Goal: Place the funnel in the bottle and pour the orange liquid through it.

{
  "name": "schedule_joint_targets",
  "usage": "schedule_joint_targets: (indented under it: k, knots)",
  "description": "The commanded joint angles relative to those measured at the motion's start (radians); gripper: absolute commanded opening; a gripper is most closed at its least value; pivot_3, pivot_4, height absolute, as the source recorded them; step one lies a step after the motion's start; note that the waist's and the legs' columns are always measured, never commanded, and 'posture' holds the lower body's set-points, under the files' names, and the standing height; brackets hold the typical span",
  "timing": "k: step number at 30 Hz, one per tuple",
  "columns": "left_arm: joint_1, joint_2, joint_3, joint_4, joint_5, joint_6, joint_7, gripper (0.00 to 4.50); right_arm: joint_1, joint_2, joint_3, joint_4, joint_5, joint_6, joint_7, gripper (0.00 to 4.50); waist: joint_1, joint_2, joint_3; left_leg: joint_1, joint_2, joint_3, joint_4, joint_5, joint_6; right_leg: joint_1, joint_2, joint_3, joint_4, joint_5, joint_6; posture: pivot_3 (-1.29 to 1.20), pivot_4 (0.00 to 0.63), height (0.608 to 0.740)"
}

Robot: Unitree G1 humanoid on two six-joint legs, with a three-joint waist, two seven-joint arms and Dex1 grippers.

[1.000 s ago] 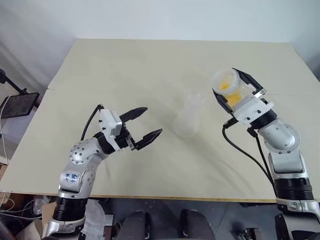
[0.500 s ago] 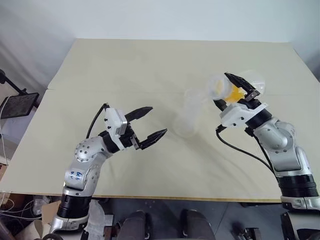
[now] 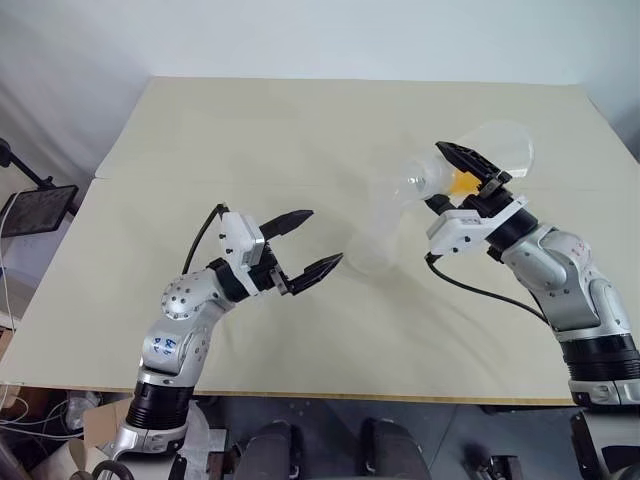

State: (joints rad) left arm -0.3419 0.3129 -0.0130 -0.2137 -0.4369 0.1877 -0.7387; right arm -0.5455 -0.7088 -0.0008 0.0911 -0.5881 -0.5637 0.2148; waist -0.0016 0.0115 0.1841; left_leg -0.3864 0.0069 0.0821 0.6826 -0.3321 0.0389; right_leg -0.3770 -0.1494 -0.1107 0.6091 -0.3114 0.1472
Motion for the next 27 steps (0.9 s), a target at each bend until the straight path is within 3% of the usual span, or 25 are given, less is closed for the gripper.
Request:
schedule_joint_targets:
  k: [1,27]
  knots:
    - [-0.013,-0.007,-0.001,-0.004,0.005,-0.024,0.006,4.5,-0.035,-0.029,-0.007,-0.012,-0.012,-0.01,-0.035,2.82,0.0,0.0,0.0,0.0,0.0,0.0,0.0,0.0,0.0,0.0,0.0,0.0,0.0,0.0,0.0,0.0,0.15,0.74]
    - [-0.026,-0.057,-0.026,0.034,0.027,-0.066,0.021,4.5,-0.138,-0.128,0.051,0.036,-0.096,-0.047,-0.048,2.82,-0.001,0.0,0.0,0.0,0.0,0.0,0.0,0.0,0.0,0.0,0.0,0.0,-0.001,0.0,0.0,0.0,0.15,0.74]
